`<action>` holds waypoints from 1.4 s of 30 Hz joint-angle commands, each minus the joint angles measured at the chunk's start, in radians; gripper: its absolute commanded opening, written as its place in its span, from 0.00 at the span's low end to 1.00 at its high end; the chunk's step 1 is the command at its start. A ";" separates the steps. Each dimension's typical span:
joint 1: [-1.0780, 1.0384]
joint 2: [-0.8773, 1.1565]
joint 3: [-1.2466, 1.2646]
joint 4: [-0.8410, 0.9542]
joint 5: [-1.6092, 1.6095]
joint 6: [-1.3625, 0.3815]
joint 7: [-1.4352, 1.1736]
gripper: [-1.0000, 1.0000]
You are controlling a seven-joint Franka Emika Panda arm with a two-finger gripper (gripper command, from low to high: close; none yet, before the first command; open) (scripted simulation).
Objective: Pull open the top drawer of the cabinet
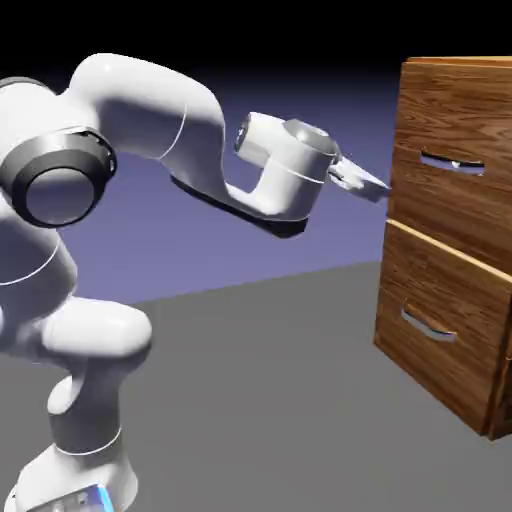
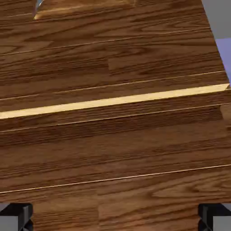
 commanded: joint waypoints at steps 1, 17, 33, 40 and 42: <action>0.023 0.002 -0.021 0.013 -0.044 -0.005 -0.037 0.50; 0.395 0.042 -0.358 0.227 -0.739 -0.077 -0.629 0.50; 0.813 -0.019 -0.726 0.435 -0.814 -0.079 -0.835 0.00; 0.559 -0.002 -0.494 0.294 -0.822 -0.103 -0.800 0.00; 0.487 -0.013 -0.424 0.252 -0.817 -0.112 -0.808 0.00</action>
